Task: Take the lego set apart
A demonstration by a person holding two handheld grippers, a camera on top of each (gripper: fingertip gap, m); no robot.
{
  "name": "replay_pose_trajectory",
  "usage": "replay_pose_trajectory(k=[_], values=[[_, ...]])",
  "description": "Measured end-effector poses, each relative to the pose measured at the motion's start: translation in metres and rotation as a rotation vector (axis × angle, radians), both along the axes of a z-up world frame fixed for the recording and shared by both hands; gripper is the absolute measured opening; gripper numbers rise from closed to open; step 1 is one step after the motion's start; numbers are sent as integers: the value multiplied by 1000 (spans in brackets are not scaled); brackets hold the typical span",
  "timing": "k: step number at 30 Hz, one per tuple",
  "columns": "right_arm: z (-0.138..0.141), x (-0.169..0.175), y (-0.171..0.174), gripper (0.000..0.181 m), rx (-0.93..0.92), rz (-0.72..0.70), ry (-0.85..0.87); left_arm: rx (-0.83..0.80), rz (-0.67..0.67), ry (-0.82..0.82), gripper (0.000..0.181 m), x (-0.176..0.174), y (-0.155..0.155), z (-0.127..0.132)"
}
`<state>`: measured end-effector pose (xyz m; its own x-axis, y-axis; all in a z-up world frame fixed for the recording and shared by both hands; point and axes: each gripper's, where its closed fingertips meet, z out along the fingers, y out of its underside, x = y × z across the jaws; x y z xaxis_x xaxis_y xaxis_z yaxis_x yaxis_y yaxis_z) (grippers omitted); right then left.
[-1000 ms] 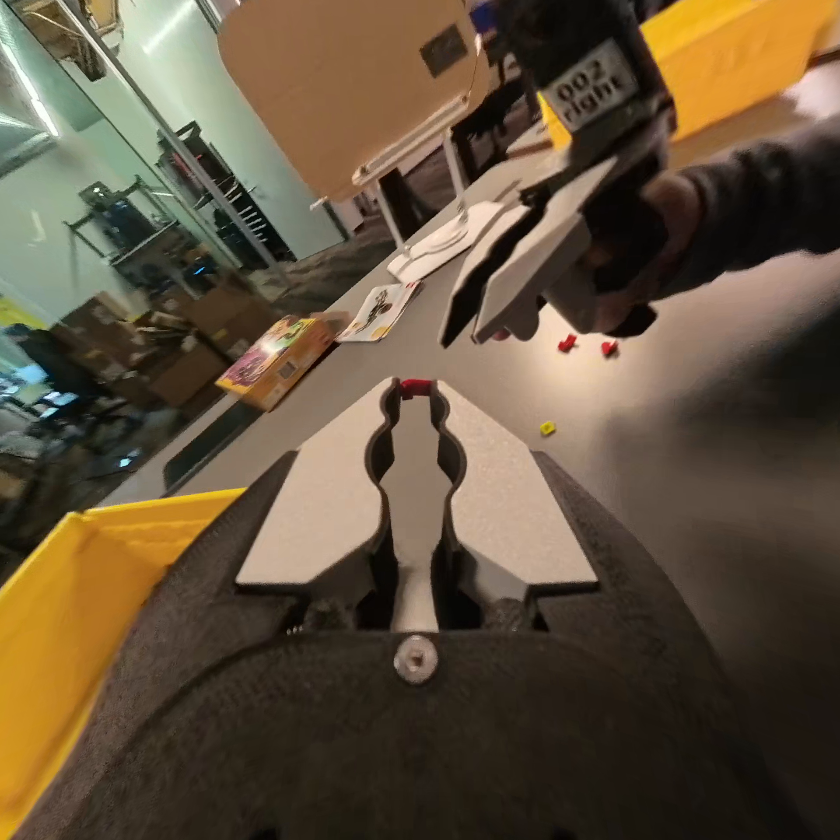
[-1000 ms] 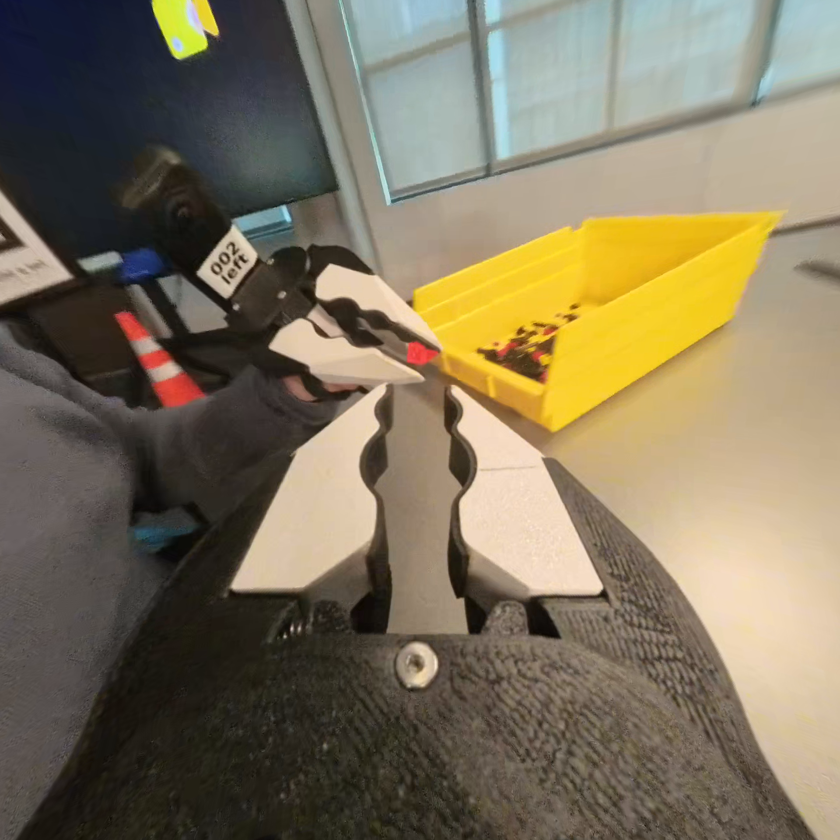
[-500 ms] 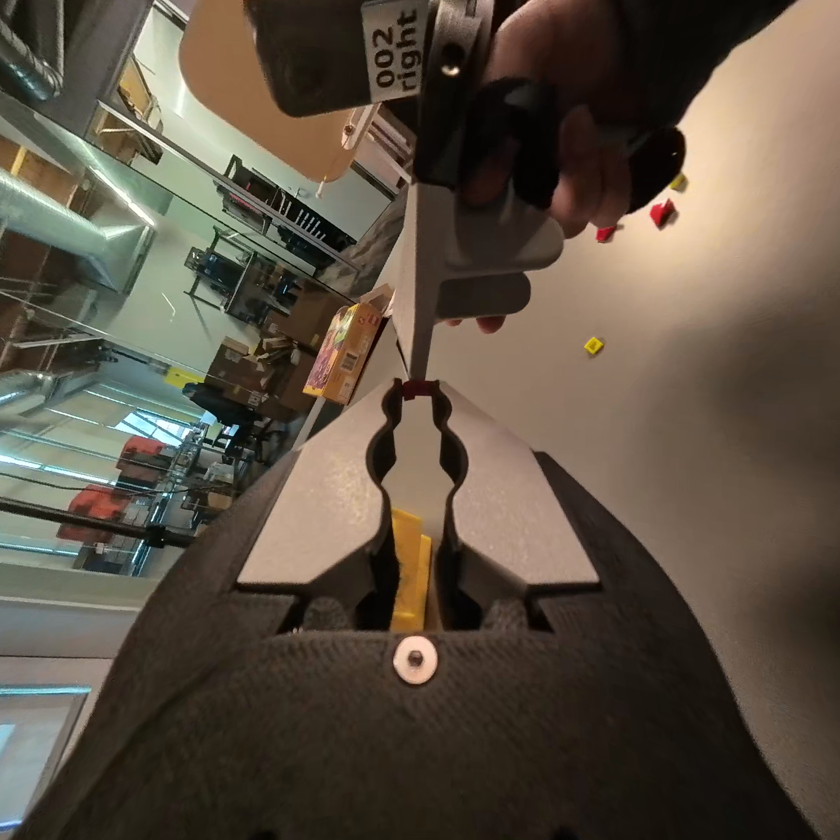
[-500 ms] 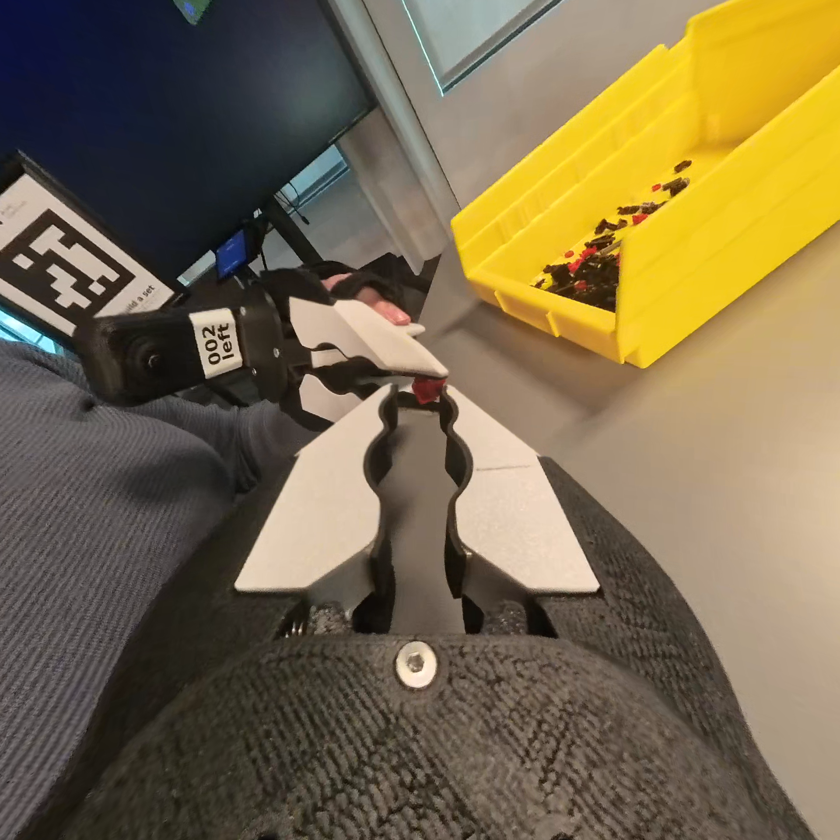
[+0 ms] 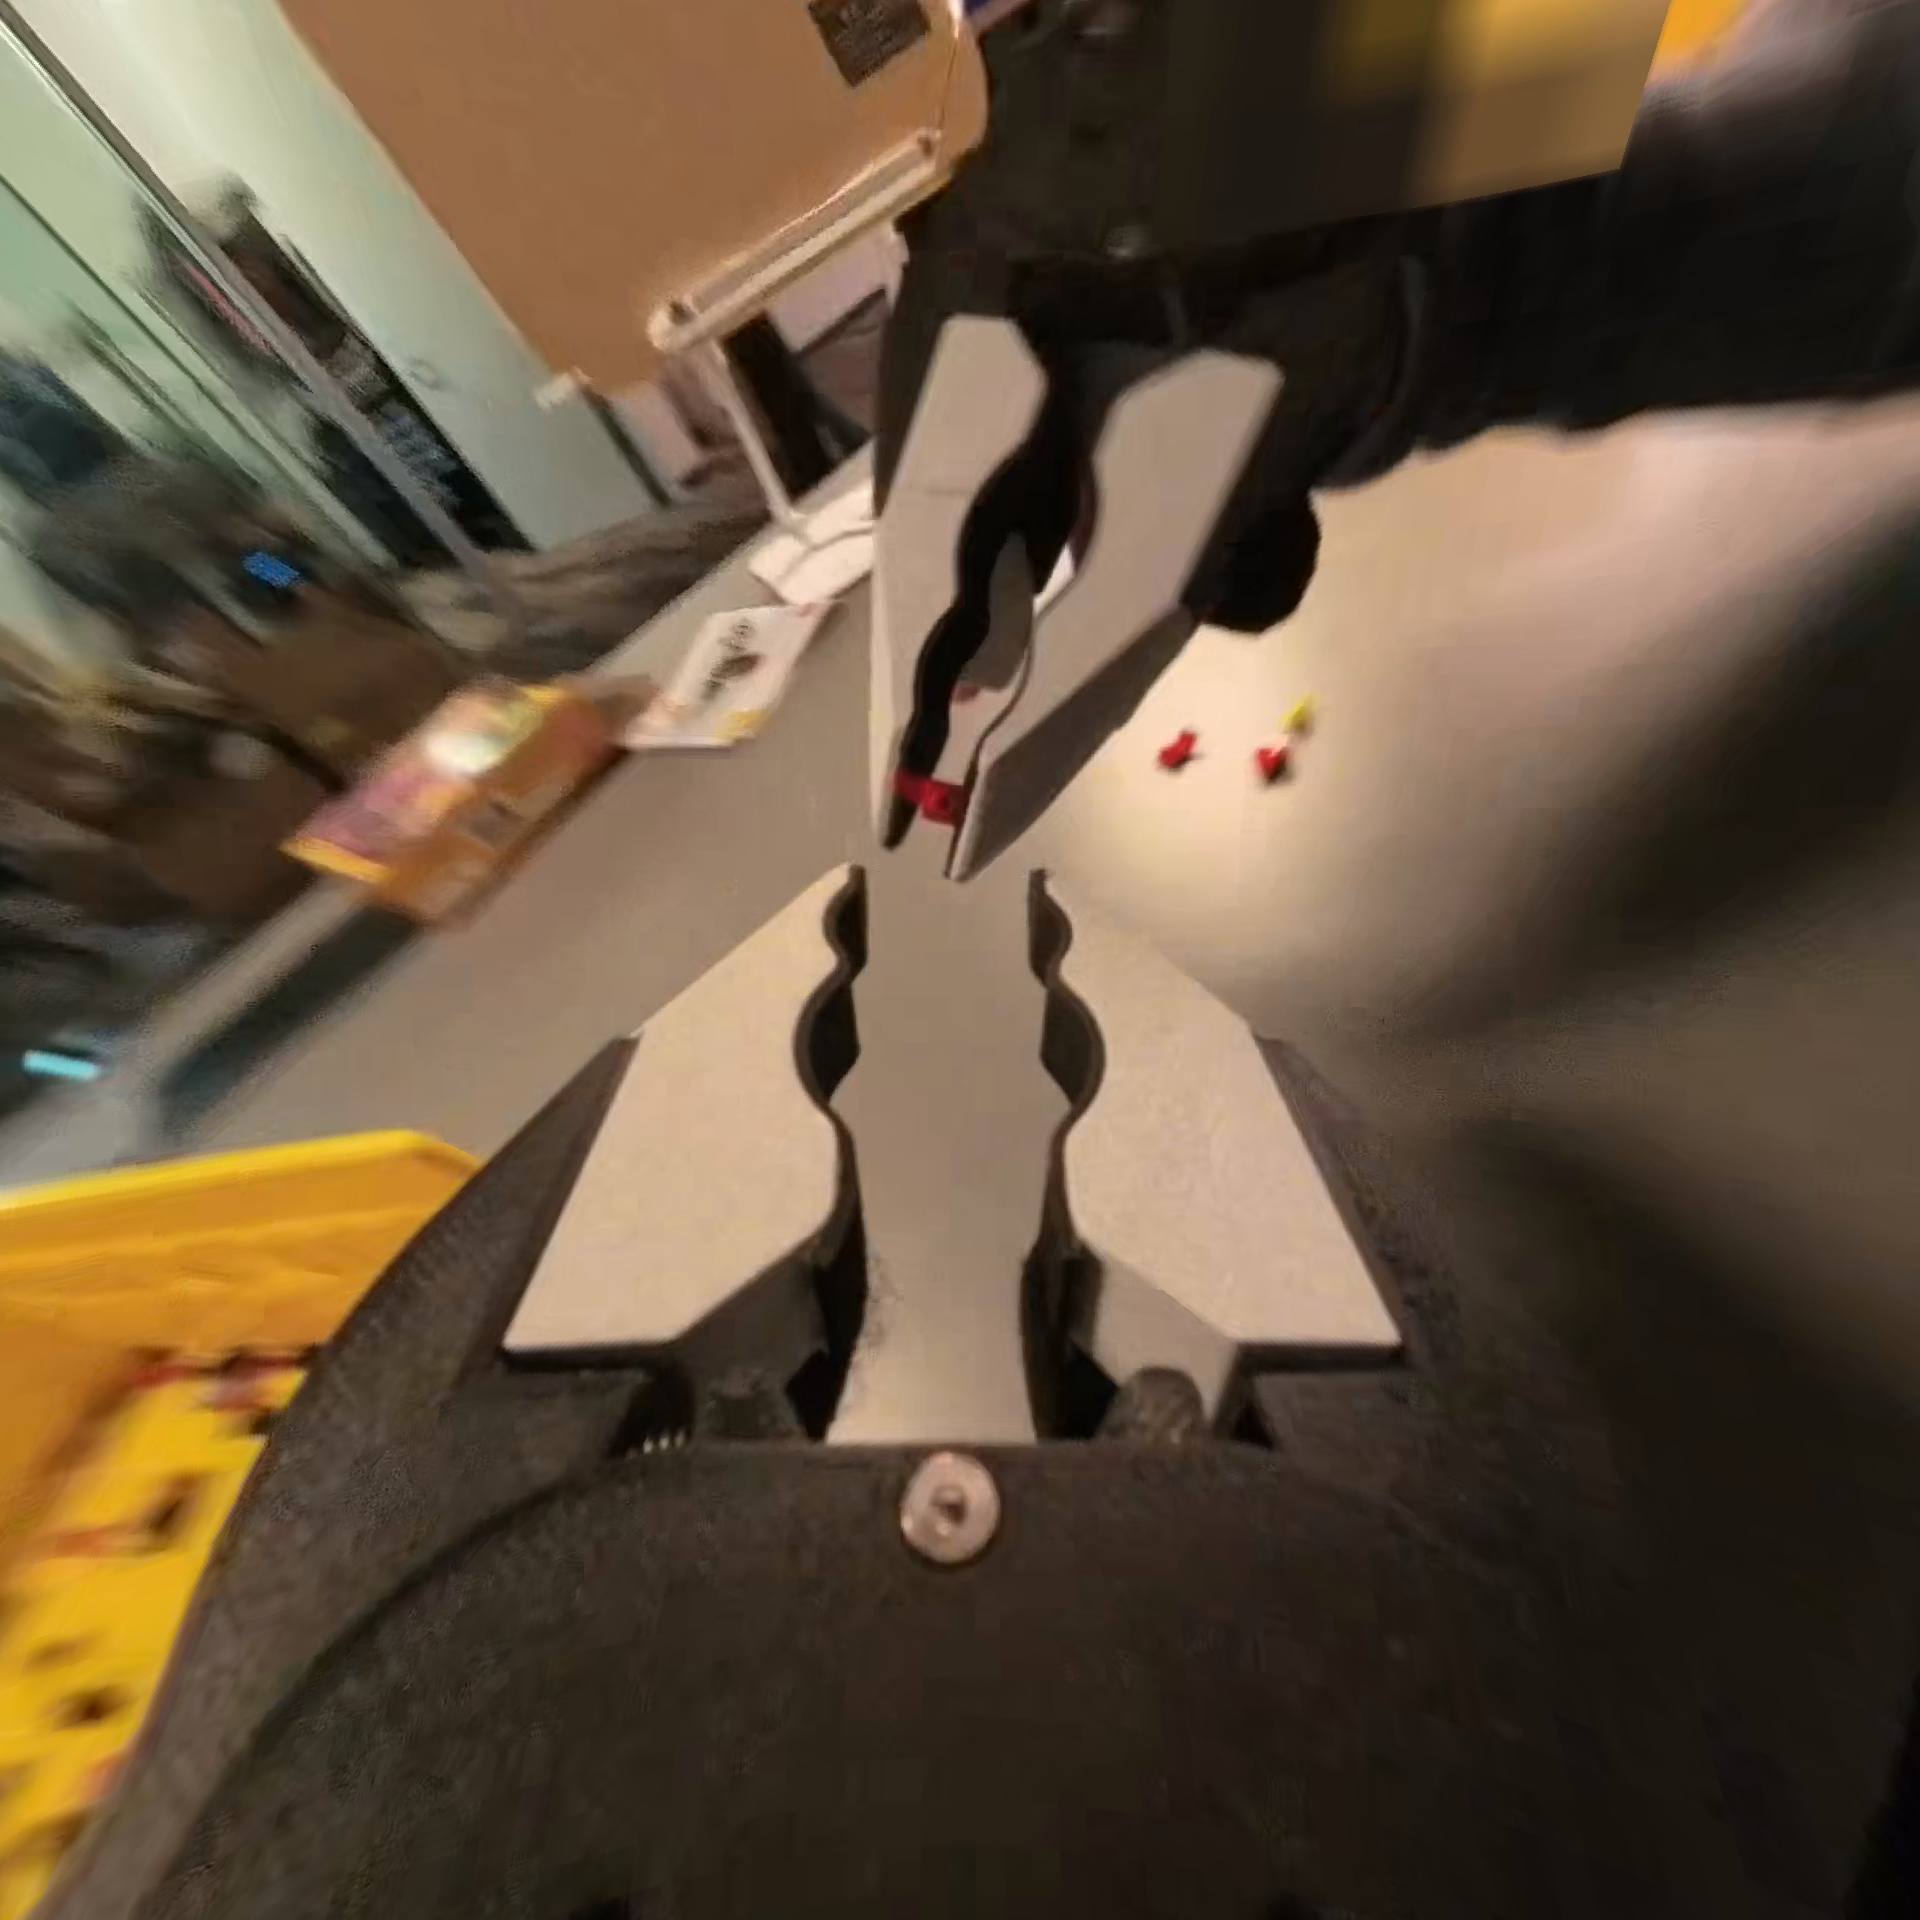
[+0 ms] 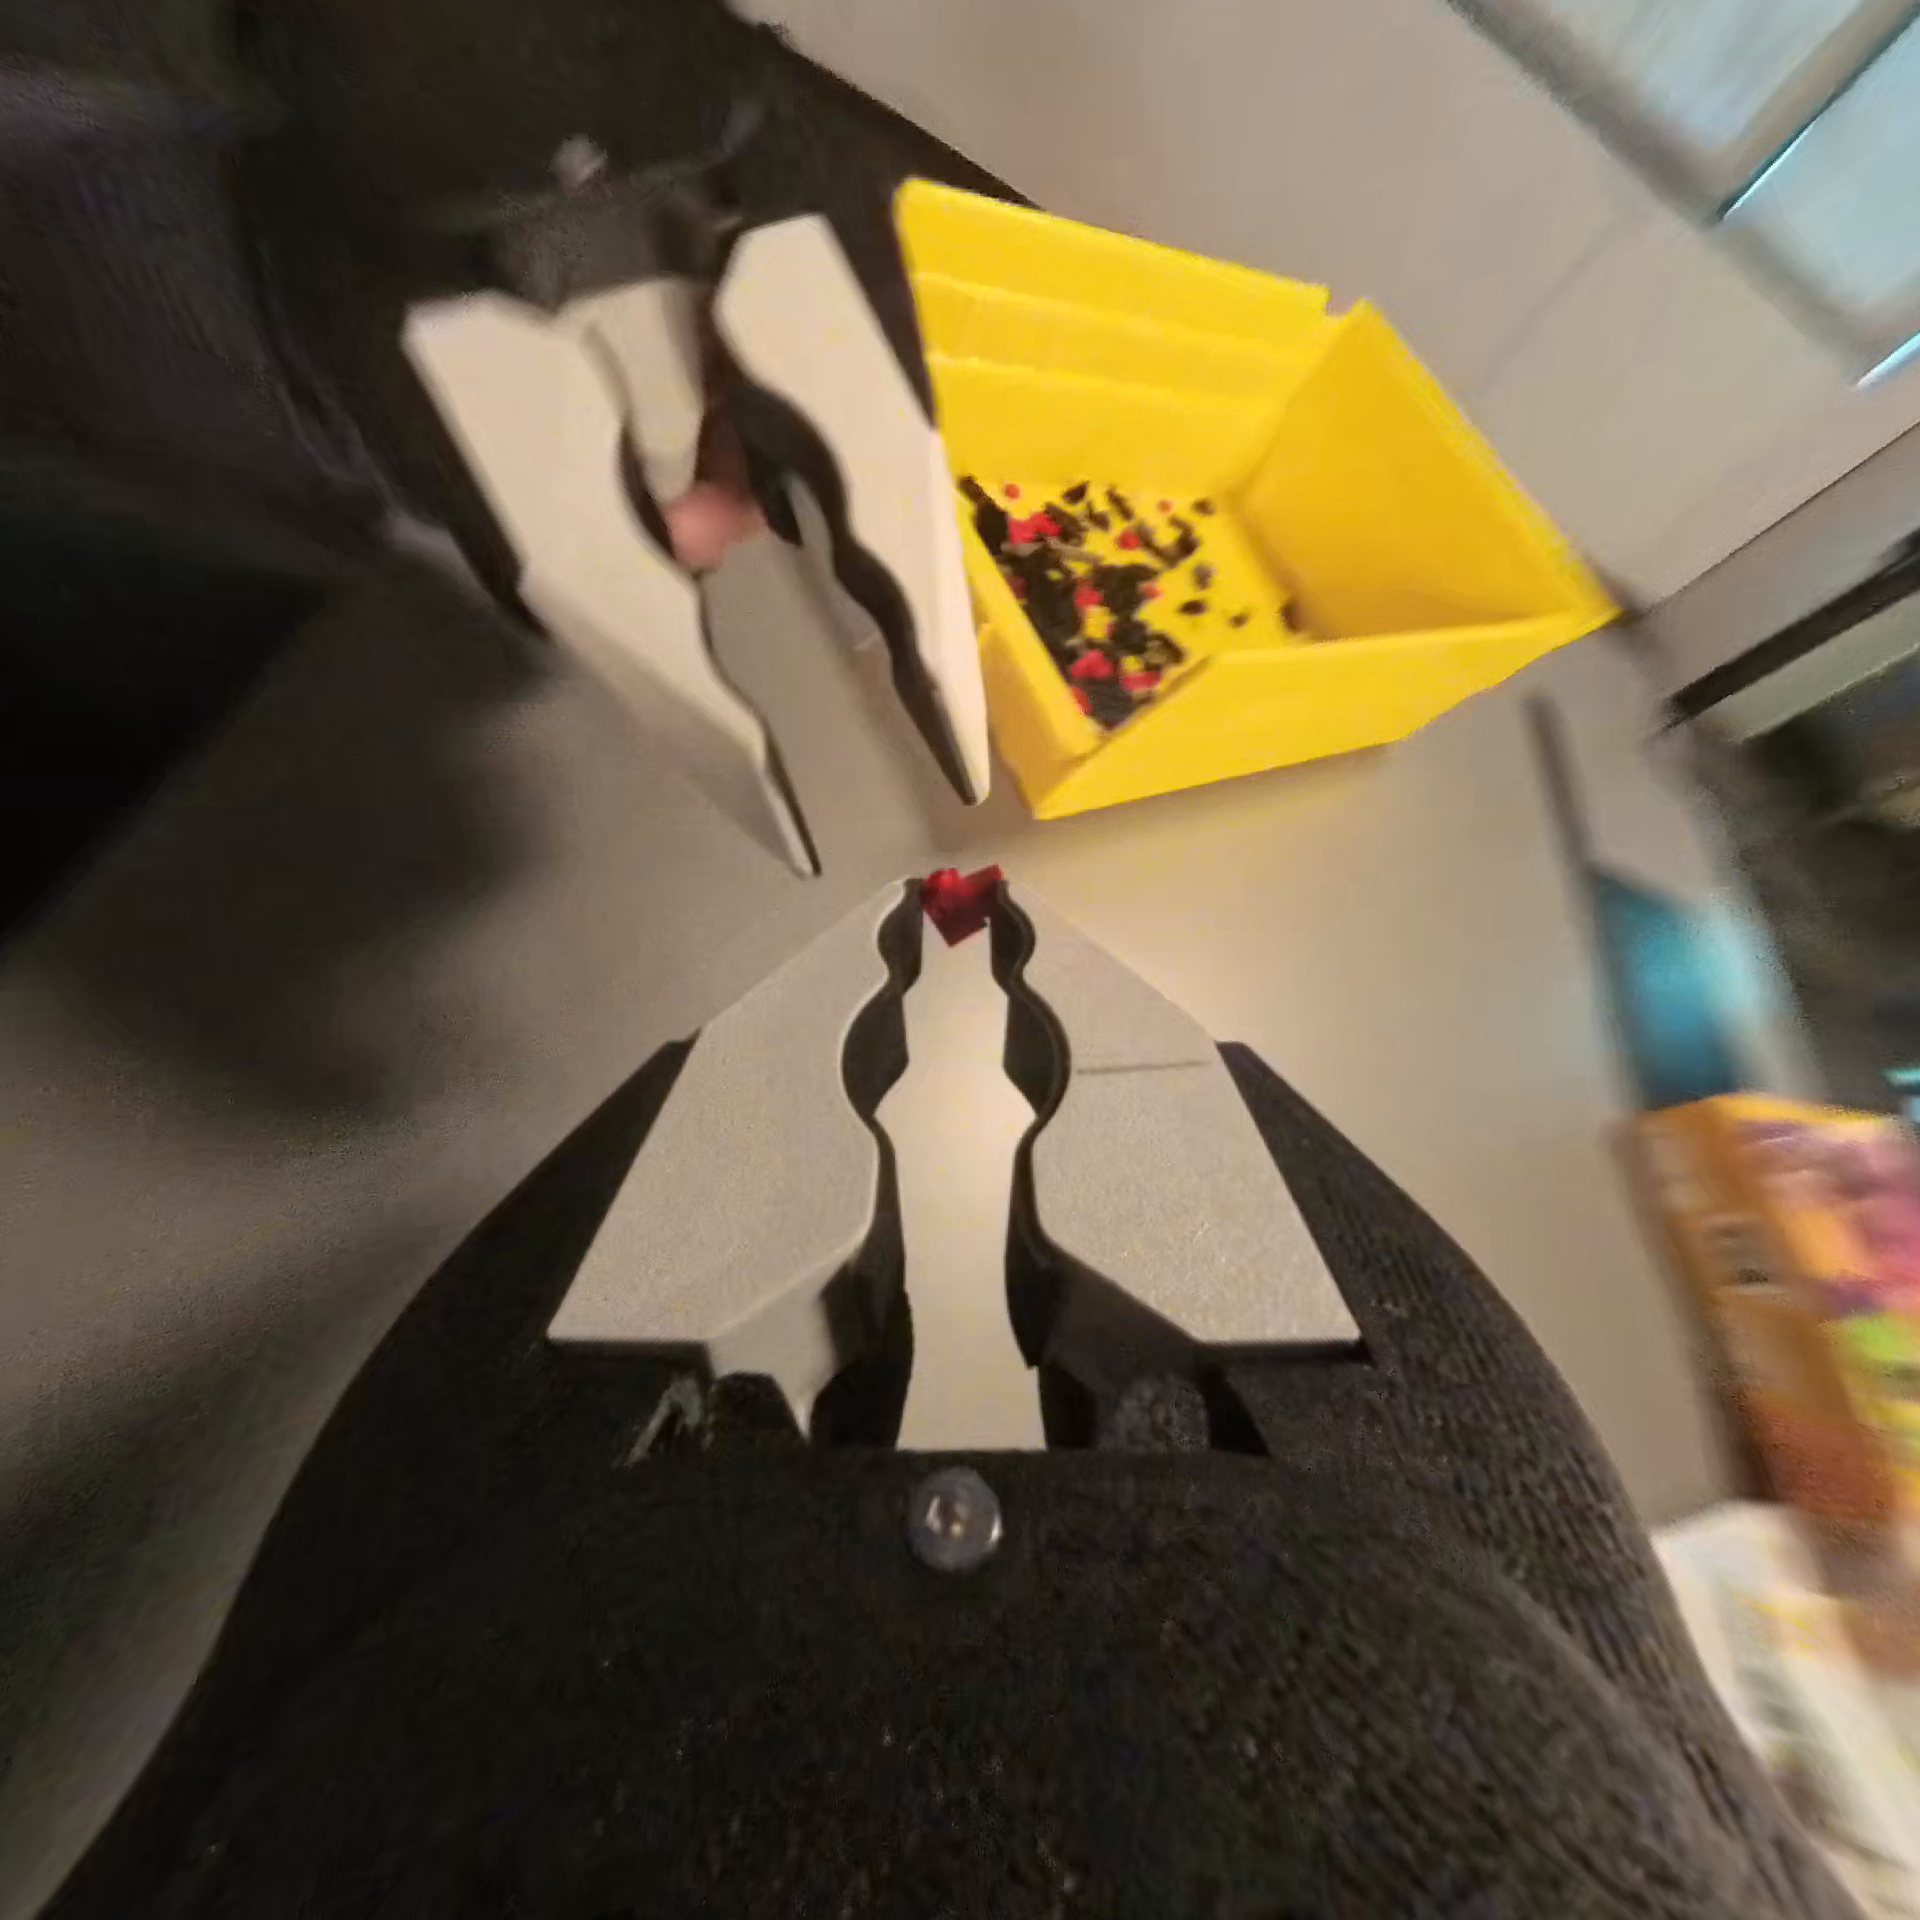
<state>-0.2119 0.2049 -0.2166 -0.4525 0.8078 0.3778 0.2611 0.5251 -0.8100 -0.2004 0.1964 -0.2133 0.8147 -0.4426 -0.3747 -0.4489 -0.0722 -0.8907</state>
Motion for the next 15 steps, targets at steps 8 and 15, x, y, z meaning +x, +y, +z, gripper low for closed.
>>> replay_pose_trajectory(k=[8,15], values=[[9,-1,7,10,498,-8,180,-195,-40,-620,28,7,12,9],[14,-1,11,11,643,-32,267,-167,-57,-798,30,4,13,14]])
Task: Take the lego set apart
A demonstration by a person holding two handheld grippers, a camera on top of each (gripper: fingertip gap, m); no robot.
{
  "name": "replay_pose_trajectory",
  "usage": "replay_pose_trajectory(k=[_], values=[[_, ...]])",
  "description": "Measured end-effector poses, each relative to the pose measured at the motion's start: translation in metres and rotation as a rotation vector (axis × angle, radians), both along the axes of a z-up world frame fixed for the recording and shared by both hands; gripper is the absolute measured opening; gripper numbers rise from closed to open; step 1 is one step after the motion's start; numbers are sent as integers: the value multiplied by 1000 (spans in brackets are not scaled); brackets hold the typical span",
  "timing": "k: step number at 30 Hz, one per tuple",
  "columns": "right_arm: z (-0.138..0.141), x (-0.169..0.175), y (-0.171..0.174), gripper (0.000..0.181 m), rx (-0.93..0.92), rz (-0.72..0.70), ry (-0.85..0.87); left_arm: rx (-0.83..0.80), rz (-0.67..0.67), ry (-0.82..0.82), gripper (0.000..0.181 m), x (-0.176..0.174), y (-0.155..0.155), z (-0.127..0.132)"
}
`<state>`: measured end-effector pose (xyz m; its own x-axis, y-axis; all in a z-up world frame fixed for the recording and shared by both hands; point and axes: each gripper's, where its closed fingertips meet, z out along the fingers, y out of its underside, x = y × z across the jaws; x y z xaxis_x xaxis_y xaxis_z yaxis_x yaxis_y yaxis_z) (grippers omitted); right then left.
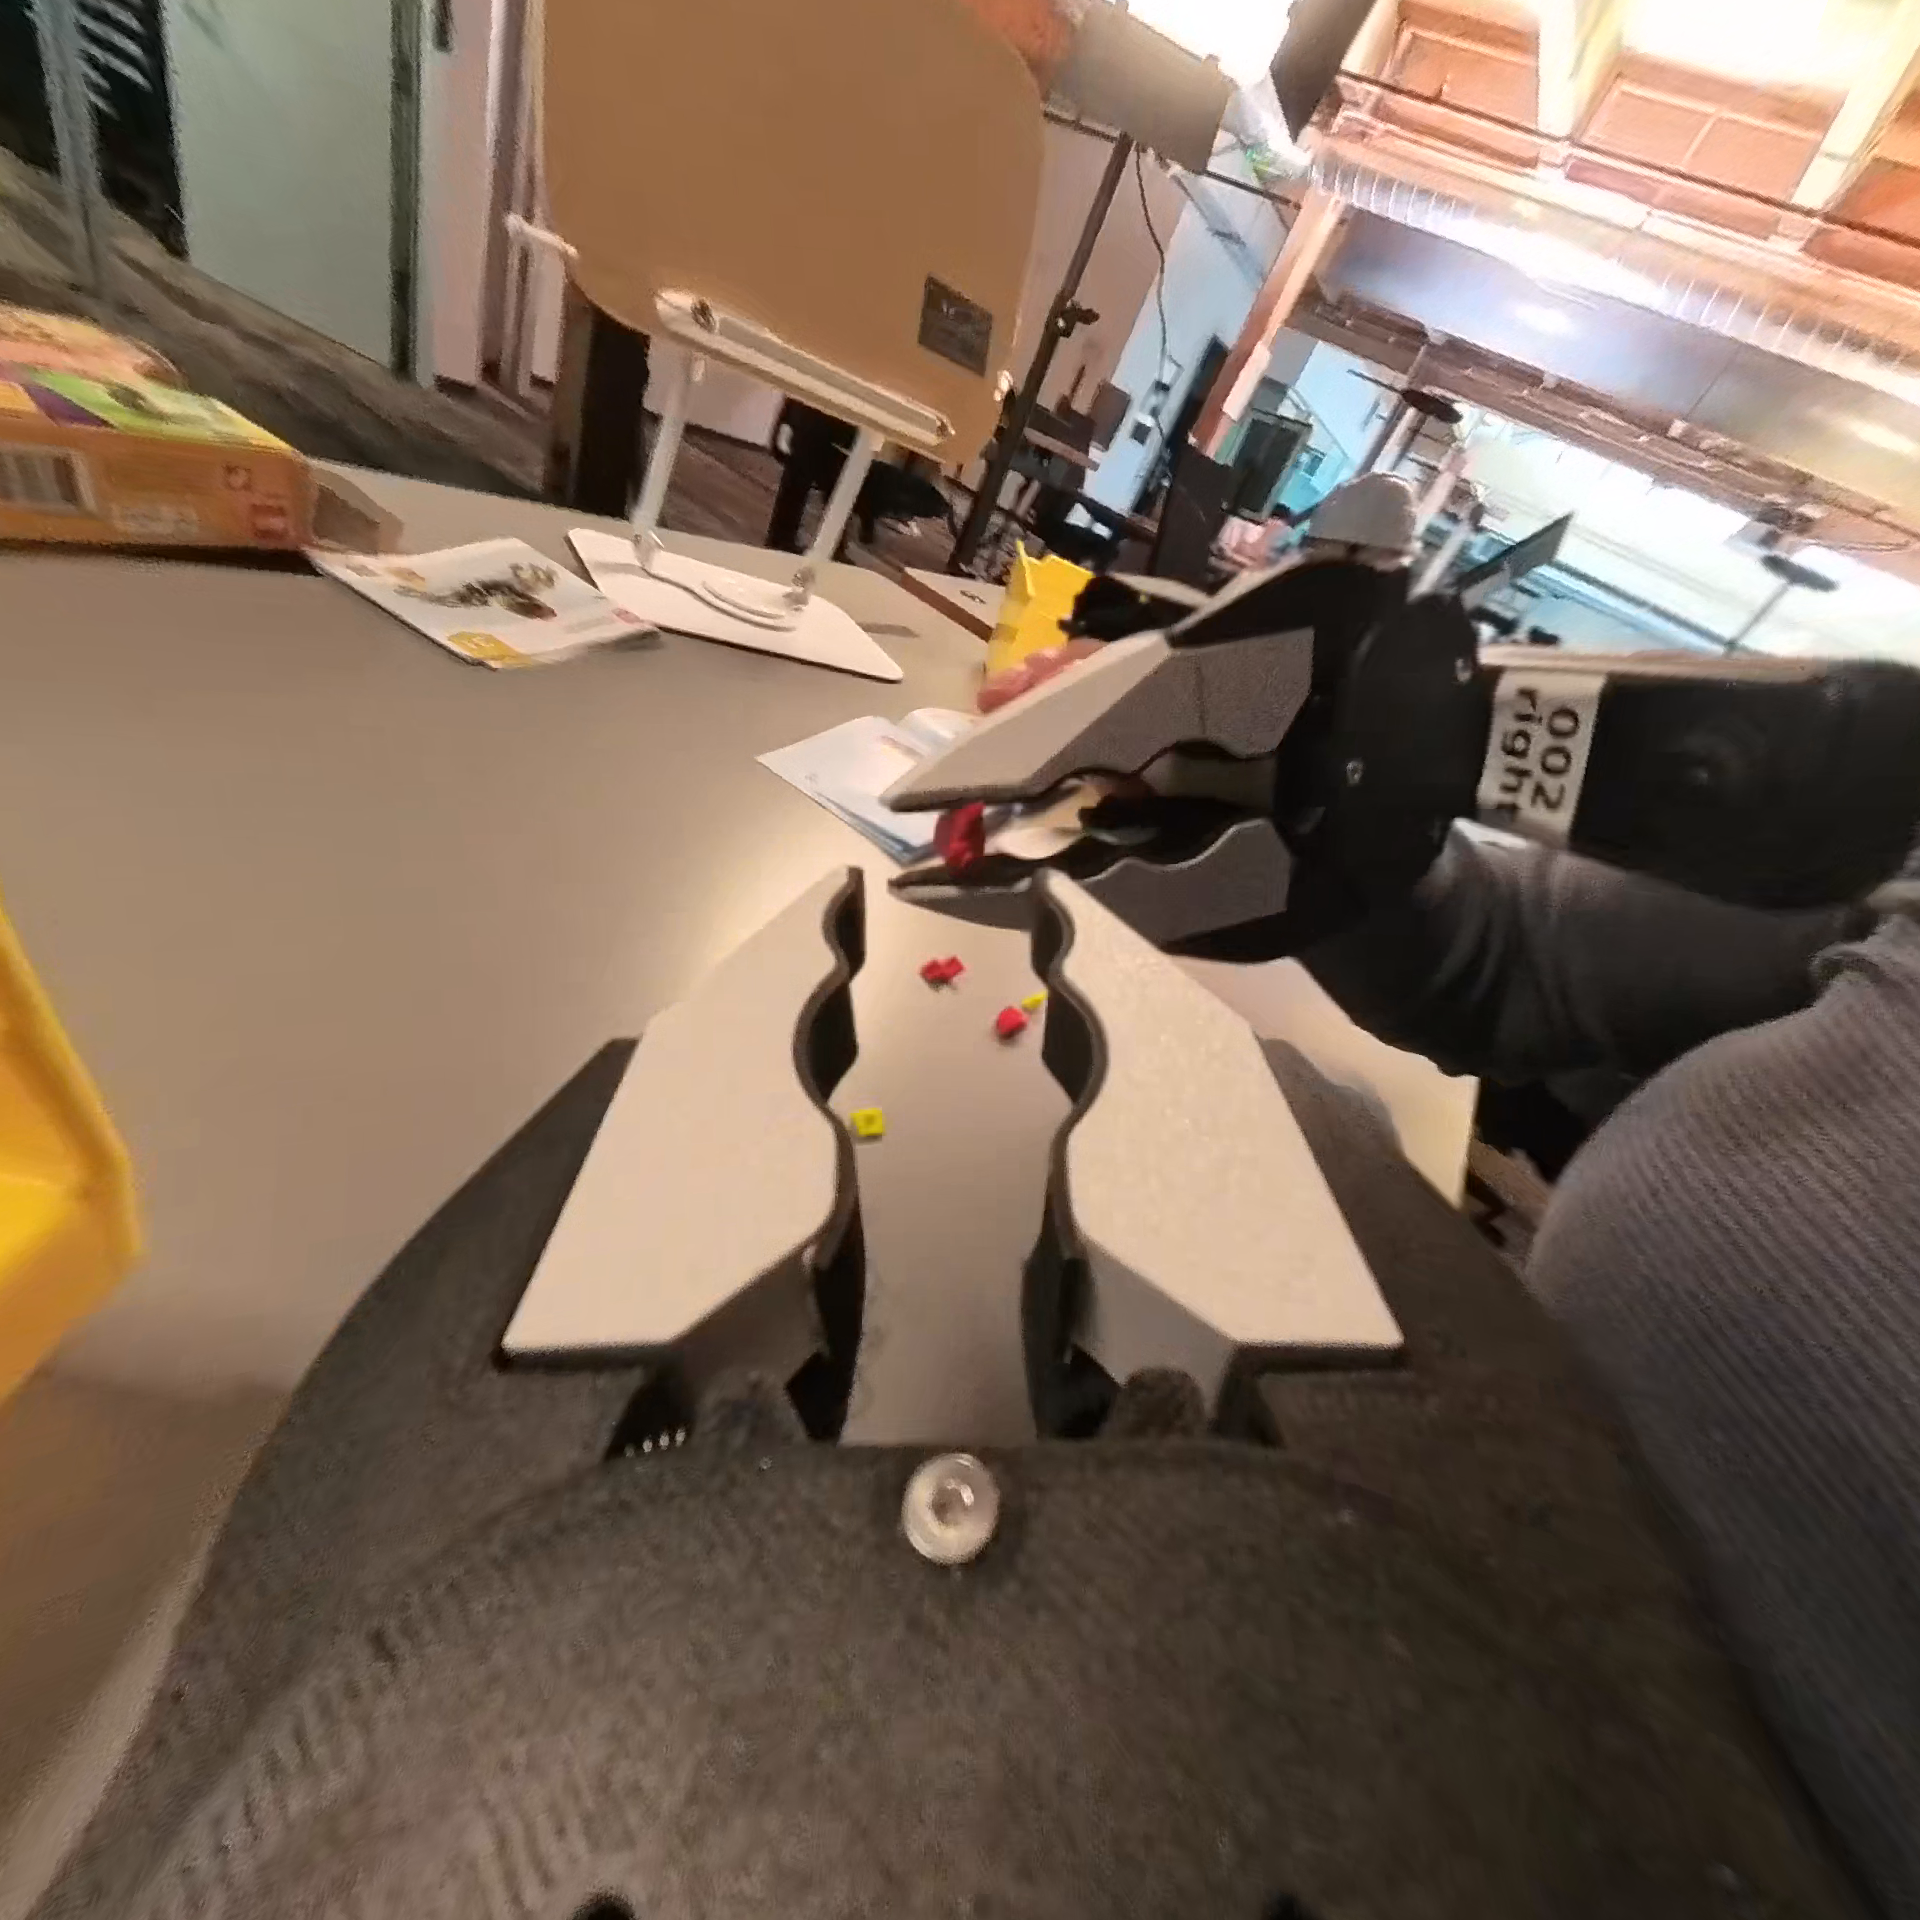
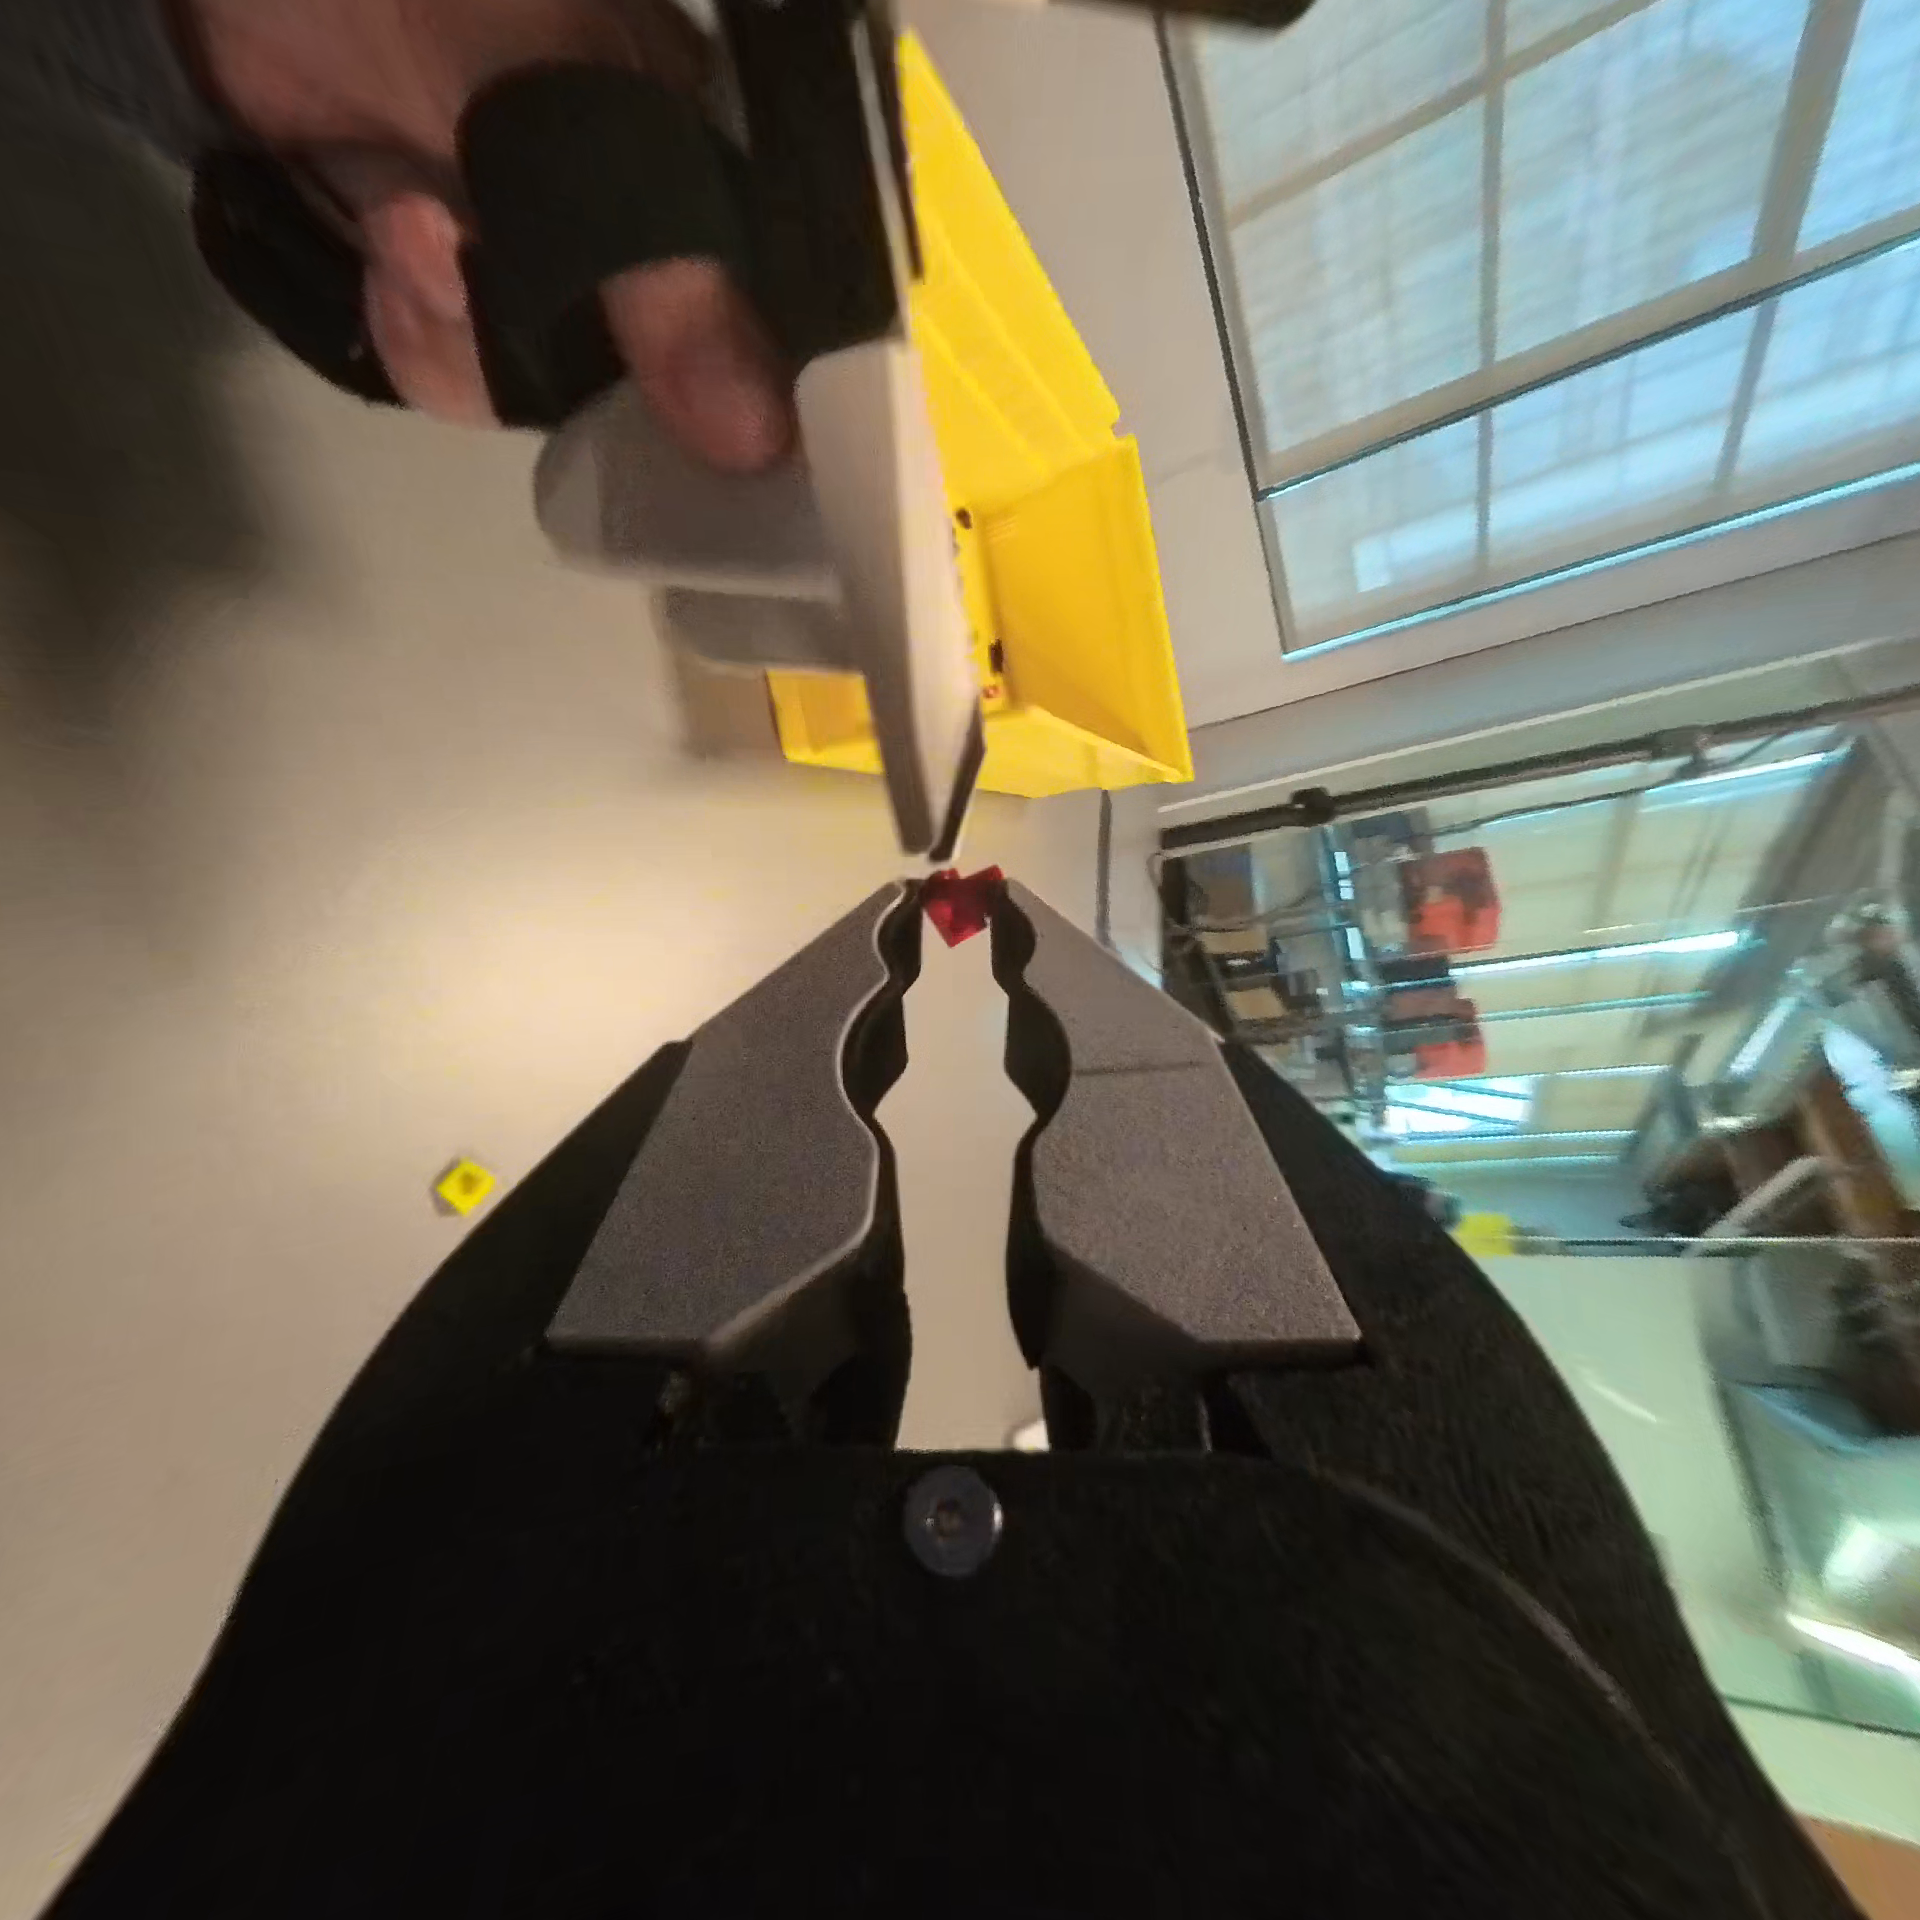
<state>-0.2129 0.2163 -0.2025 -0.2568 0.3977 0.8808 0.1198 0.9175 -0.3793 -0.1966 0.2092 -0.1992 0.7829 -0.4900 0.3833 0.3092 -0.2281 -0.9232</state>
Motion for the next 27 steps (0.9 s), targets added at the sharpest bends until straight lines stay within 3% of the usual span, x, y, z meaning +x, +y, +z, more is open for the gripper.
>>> replay_pose_trajectory(k=[3,7,10,12,15,19,22,24,27], values=[[-4,-1,2,11,131,-10,38,50,73,109,24,-5,0,4],[-1,-3,-4,11,96,-8,104,-1,45,189,24,5,5,-3],[-1,-3,-7,11,133,-8,134,-13,51,224,8,6,8,-5],[-7,-1,-7,17,99,3,118,-39,33,283,7,7,7,-12],[-14,7,-7,27,-125,55,20,4,20,460,7,8,3,-19],[-16,23,-15,23,-607,178,-180,243,-44,608,7,24,-11,-5],[-3,38,-30,19,-903,317,-278,412,-119,540,7,39,-25,12],[11,44,-37,11,-990,390,-259,445,-156,454,7,41,-30,18],[25,49,-39,13,-1182,440,-283,521,-169,357,6,38,-37,28]])
